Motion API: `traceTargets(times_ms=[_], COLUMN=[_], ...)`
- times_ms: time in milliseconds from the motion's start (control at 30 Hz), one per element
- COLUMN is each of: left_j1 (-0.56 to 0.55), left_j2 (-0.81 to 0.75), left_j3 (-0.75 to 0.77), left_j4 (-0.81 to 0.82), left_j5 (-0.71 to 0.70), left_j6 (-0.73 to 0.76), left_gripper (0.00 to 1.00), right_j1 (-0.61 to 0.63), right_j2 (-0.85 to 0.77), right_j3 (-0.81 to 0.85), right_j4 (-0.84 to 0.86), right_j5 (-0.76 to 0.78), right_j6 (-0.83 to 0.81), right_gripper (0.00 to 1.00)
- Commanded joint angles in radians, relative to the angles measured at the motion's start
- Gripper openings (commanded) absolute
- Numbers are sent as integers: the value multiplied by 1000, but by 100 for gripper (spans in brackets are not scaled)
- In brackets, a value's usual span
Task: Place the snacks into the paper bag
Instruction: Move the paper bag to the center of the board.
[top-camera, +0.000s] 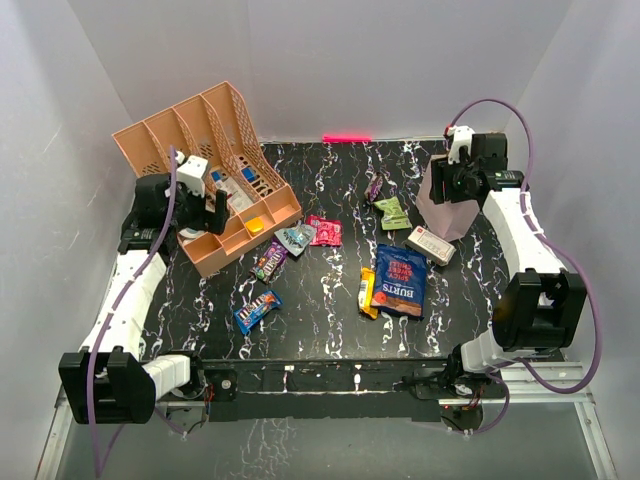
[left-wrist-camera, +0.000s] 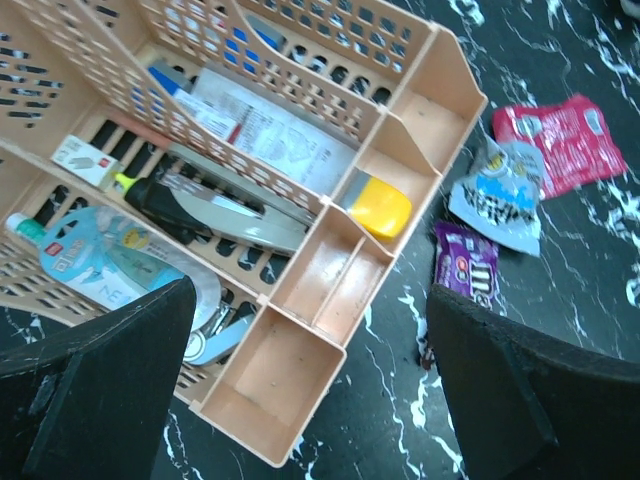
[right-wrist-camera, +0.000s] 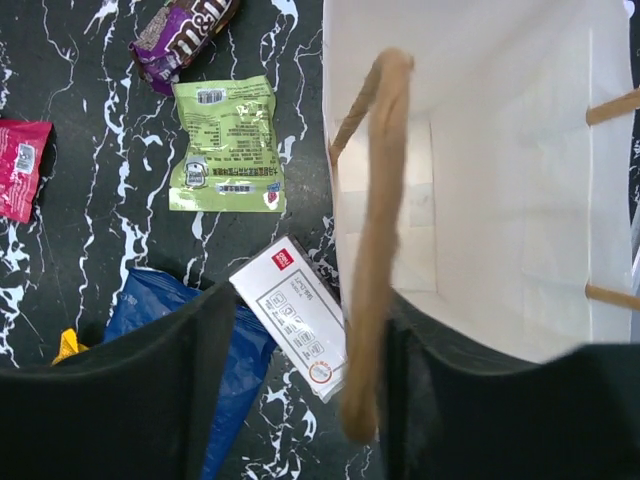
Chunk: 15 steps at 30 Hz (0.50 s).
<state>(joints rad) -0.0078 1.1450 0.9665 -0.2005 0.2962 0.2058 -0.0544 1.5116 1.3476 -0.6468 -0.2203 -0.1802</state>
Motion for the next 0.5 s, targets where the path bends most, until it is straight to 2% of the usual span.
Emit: traceTargets(times_ms=[0,133,300,467], left_j1=[-5,-67,-226,-388], left_j2=[-4,-6,15,120], left_j3=[-7,-11,-10,47], left_j4=[-137,-256,-264,-231], left_j5=[145,189,151,168], left_j6=[133,238,257,198], left_gripper=[98,98,98,98], right_j1=[1,1,2,1], right_j2=[-39,-55,-87,-138], right_j3=[74,110,126,123], right_j4=[22,-6,-30,-44], right_j5=[-13,-29,-33,-2], right_j6=[-9,-11,-12,-25], right_gripper=[63,74,90,94])
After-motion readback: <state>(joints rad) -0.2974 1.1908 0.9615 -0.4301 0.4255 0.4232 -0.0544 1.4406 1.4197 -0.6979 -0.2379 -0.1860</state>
